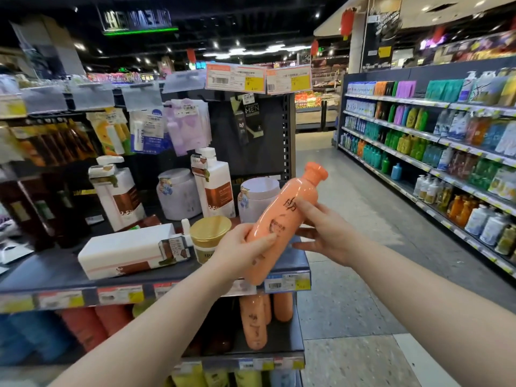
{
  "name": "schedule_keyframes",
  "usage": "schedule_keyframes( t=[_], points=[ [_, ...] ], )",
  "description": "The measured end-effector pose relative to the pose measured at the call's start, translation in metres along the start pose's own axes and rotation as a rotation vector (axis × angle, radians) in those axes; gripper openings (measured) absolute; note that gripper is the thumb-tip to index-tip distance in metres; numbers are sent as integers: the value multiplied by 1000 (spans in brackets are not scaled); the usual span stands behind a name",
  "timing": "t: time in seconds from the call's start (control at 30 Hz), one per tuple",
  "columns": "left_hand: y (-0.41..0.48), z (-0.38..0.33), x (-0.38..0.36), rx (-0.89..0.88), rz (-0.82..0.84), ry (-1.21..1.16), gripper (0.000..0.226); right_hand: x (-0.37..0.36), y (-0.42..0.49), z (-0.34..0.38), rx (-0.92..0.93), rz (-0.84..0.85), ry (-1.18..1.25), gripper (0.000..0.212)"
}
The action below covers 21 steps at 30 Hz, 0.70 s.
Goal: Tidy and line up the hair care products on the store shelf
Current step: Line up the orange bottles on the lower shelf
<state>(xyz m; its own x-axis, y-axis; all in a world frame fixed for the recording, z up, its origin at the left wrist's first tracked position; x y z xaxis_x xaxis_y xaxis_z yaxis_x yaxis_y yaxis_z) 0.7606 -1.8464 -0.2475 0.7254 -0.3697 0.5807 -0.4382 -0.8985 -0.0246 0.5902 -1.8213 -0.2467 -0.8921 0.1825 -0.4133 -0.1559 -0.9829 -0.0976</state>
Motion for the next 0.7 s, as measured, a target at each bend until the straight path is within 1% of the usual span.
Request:
schedule_keyframes(
  t=[0.07,0.13,0.17,0.23,0.27,0.33,0.43,0.47,0.57,0.7],
  points=[
    [-21,1,8,-30,53,-79,44,-22,-13,4,42,33,-23,47],
    [-41,5,19,-43,108,-127,51,-44,-26,5,76,51,-84,41],
    [-51,9,26,-47,128,-147,48,-56,-33,4,91,58,-110,43],
    [-70,17,40,-54,137,-175,33,-78,-45,1,121,56,-172,53],
    [-79,23,47,-56,132,-188,30,-88,-49,-2,136,52,-205,58],
    [-98,35,58,-58,127,-206,29,-108,-59,-11,164,58,-240,61],
    [-124,57,70,-60,140,-245,34,-132,-76,-31,195,68,-292,59],
    [-131,65,71,-60,147,-254,34,-137,-81,-39,193,59,-317,61],
    [-146,88,65,-52,182,-277,26,-142,-97,-63,174,26,-350,64],
    [-158,115,41,-7,251,-284,25,-130,-112,-93,171,-53,-370,62]
  ],
)
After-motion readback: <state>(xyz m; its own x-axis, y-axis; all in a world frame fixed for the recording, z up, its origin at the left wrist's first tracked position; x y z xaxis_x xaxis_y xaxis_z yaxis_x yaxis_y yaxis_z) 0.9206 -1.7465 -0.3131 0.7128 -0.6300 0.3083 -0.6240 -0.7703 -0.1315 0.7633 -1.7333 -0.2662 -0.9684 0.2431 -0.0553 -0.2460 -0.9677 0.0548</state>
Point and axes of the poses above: each hand's wrist, its own y-axis towards the middle knuckle, its own x-axis out of the back of the hand, z = x × y, the point moved 3 cm from there along y, towards the middle knuckle, and after that the axes turned 15 degrees about y, right-handed, at the moved point
